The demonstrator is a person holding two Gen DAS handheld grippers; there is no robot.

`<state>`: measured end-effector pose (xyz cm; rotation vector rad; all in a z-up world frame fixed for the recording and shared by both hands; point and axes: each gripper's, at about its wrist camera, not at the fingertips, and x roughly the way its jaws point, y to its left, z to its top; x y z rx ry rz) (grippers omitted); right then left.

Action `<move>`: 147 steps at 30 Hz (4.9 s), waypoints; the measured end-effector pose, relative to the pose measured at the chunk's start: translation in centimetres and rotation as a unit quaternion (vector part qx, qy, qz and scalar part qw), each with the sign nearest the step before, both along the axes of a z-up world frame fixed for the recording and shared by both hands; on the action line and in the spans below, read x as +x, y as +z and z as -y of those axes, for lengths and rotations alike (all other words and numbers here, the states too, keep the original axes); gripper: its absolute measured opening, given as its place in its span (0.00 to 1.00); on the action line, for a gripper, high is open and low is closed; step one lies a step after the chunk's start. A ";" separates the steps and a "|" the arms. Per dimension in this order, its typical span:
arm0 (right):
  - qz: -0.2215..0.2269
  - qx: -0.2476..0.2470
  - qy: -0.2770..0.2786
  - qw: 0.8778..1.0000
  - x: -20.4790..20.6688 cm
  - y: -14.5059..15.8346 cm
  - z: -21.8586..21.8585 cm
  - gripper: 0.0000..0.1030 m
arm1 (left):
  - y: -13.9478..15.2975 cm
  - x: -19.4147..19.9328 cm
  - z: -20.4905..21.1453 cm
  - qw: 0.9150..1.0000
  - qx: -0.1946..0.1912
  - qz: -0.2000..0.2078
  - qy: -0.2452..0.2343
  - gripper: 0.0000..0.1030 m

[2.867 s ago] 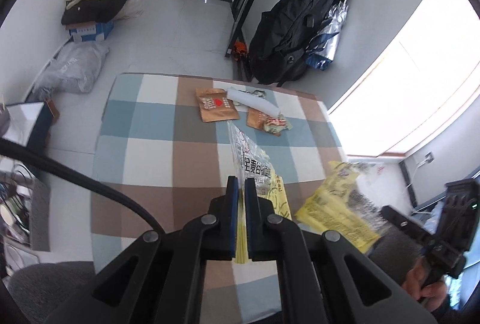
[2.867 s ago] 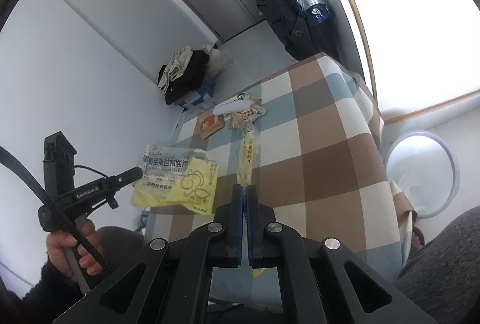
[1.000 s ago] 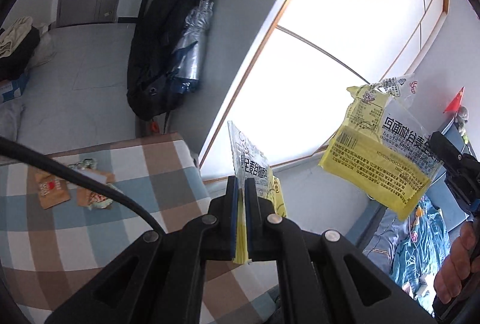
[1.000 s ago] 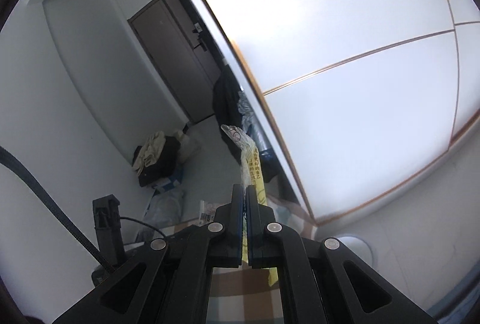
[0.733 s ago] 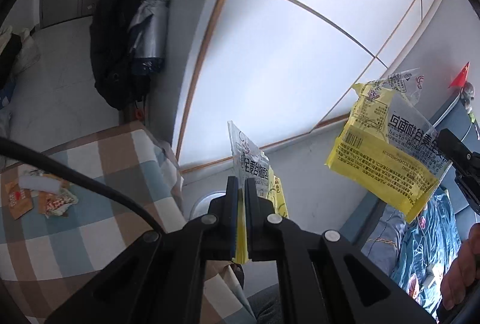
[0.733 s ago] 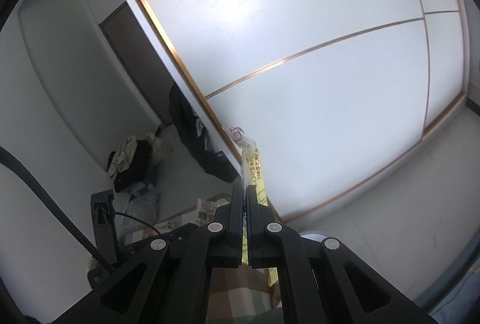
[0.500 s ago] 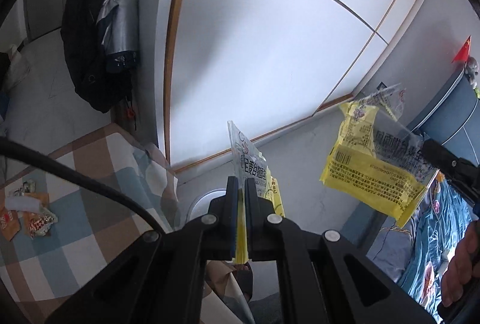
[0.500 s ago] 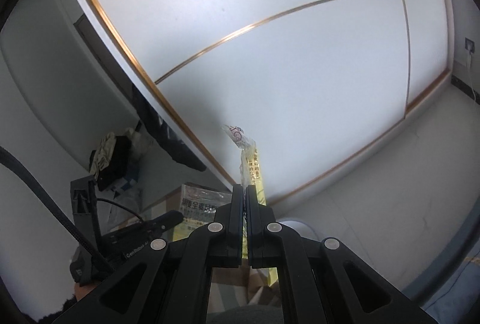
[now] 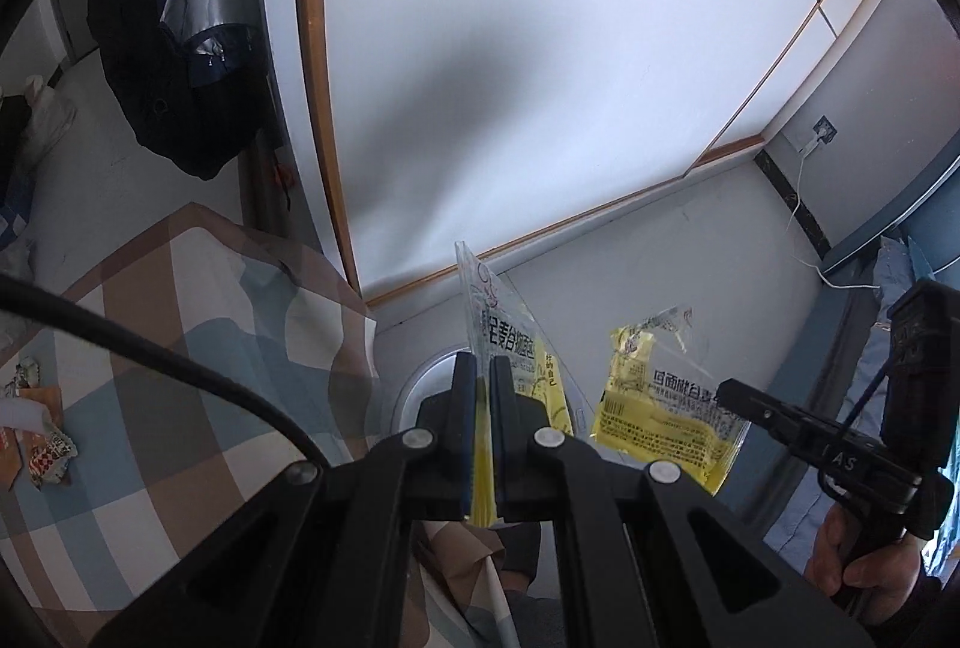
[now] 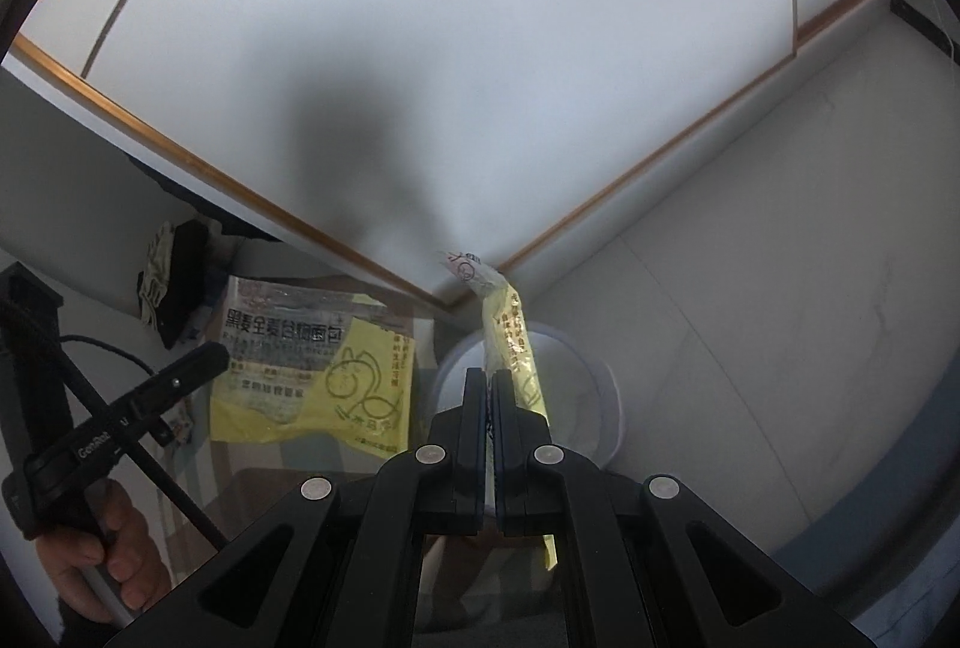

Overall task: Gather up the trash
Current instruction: 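Carry the clear bag and yellow bag over the round white bin, then open the right gripper over the bin to drop the yellow bag, then lower the clear bag into the bin and open the left gripper, then move both grippers back over the table toward the remaining trash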

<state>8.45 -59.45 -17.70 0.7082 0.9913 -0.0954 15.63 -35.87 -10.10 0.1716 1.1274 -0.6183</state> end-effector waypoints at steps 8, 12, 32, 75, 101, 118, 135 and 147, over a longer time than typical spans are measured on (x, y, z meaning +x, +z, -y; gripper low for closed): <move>-0.033 0.056 0.028 0.998 2.8 -6.7 -0.9 0.01 | -0.7 0.8 1.0 1.000 0.016 -0.007 0.004 0.01; -0.047 0.068 0.042 0.996 3.0 -9.2 -0.5 0.02 | -1.5 1.2 1.2 1.000 0.021 -0.017 0.010 0.01; -0.048 0.079 0.029 0.995 1.1 -9.6 0.9 0.40 | -3.1 1.8 2.3 0.999 0.028 -0.045 0.000 0.01; -0.037 0.104 -0.042 0.993 -4.4 -6.5 2.6 0.73 | -7.9 1.3 4.2 0.988 0.109 -0.110 0.006 0.02; -0.017 0.076 -0.053 0.996 -6.0 -2.1 1.6 0.77 | -2.1 -1.1 0.4 0.997 0.052 -0.064 0.013 0.25; 0.091 0.022 -0.020 0.995 -6.6 9.0 -5.2 0.81 | 6.0 -2.0 -11.6 0.994 -0.035 0.028 0.096 0.25; 0.278 -0.020 0.086 0.957 -6.2 18.8 -18.7 0.96 | 13.3 -5.6 -26.6 0.948 -0.087 0.212 0.222 0.54; 0.330 -0.079 0.152 0.928 -6.3 20.1 -27.9 1.00 | 13.2 -7.9 -33.1 0.917 -0.103 0.278 0.266 0.98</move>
